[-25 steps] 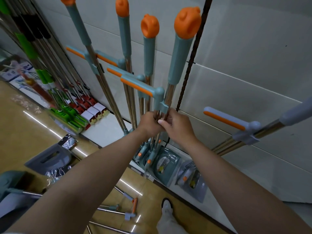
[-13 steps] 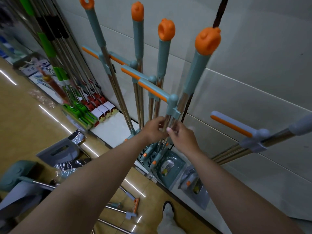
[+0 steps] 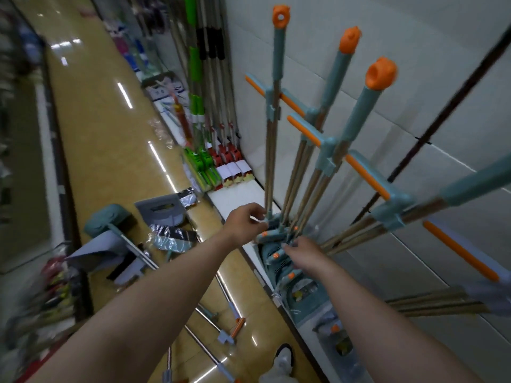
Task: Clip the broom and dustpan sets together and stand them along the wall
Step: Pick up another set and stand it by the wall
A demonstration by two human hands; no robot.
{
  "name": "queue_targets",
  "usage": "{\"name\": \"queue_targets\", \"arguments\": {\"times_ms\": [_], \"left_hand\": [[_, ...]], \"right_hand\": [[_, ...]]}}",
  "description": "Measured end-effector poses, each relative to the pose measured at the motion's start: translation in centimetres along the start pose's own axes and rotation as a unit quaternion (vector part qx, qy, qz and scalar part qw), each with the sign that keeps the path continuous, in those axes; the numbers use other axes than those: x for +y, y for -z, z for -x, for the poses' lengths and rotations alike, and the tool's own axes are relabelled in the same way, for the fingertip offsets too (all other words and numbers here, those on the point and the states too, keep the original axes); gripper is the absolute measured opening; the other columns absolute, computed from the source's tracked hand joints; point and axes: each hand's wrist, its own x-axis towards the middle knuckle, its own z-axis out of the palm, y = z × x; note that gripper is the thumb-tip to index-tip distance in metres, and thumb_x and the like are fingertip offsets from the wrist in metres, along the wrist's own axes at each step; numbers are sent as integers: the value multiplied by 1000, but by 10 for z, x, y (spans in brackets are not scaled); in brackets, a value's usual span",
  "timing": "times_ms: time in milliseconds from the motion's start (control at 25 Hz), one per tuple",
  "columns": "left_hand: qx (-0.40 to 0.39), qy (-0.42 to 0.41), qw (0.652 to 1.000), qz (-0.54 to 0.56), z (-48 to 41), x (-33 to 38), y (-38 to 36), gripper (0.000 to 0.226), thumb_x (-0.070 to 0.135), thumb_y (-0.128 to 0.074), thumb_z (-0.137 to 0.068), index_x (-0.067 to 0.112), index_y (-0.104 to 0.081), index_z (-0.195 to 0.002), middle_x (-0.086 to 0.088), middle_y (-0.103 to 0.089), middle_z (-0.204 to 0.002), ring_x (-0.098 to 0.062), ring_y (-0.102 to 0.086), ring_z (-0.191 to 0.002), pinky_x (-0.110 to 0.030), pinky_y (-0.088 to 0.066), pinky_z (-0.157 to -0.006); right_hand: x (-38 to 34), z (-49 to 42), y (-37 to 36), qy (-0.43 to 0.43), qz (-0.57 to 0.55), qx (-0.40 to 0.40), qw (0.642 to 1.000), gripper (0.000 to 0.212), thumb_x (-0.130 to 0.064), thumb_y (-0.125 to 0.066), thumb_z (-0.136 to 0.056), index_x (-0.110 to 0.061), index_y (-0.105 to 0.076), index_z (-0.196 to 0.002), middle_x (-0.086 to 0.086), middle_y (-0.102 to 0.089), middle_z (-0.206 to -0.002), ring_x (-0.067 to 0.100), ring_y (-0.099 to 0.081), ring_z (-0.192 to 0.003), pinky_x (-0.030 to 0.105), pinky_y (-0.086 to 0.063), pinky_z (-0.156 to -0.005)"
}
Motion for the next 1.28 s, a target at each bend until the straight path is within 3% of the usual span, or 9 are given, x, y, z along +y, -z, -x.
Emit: {"name": "queue_targets", "arguments": {"times_ms": [120,160,280,400,560,720,920,1080,1280], "left_hand": [[77,53,995,30,36,-43,41,24,20,-77,-83,18,-68,-105,2,-70,-98,-18,-69,-86,-32,-57,-76],[102,67,992,33,51,-61,56,23,18,-77,-83,18,-69,-104,3,-70,-95,-16,-68,-84,-30,-56,-76],[163,111,979,47,94,-103,89,20,13,-77,-83,12,-70,-101,-1,-70,-92,-15,-65,-81,-23,-52,-73],[251,164,951,74,145,-152,126,16,11,-76,-84,13,-70,-98,1,-68,-87,-12,-65,-81,-13,-48,-69],[333,202,915,101,195,-208,163,16,12,-72,-85,17,-69,-100,3,-67,-89,-18,-64,-85,-28,-51,-80],[360,198,902,131,211,-250,181,14,11,-70,-86,17,-69,-98,6,-66,-87,-15,-63,-81,-31,-54,-78],[387,230,874,184,191,-306,153,14,8,-70,-87,19,-69,-95,6,-64,-83,-9,-57,-71,-8,-45,-63],[378,267,863,200,151,-358,99,12,7,-69,-88,16,-69,-95,1,-64,-84,-5,-55,-70,-7,-43,-61],[385,323,834,227,68,-424,22,11,7,-67,-88,16,-69,-94,6,-63,-79,7,-54,-62,-9,-45,-61]], "right_hand": [[-43,-2,-33,61,43,-42,996,21,-46,-51,-88,-26,-57,-90,1,-62,-83,25,-71,-85,39,-53,-75],[-59,-2,-49,79,42,-58,994,24,-45,-51,-88,-24,-59,-96,1,-64,-85,22,-71,-82,40,-55,-78],[-90,3,-92,83,18,-99,992,47,-43,-54,-93,-18,-49,-134,3,-65,-116,18,-73,-85,32,-54,-72],[-121,16,-145,91,27,-140,986,53,-38,-55,-96,-18,-41,-143,5,-60,-128,16,-72,-87,30,-54,-69],[-147,29,-205,116,30,-143,982,51,-33,-55,-98,-16,-40,-144,-3,-62,-110,18,-71,-91,44,-56,-92],[-154,19,-248,130,30,-132,982,51,-35,-55,-98,-20,-40,-144,-10,-62,-106,12,-69,-93,49,-54,-97],[-133,-34,-292,106,1,-128,986,42,-29,-54,-101,-22,-43,-141,-9,-60,-109,13,-66,-100,47,-55,-95],[-87,-114,-319,65,6,-123,990,40,-29,-55,-100,-22,-47,-138,-5,-61,-114,16,-65,-99,45,-57,-91],[-4,-233,-347,3,64,-149,987,41,-35,-55,-96,-24,-51,-135,-2,-62,-121,19,-64,-105,48,-55,-94]]}}
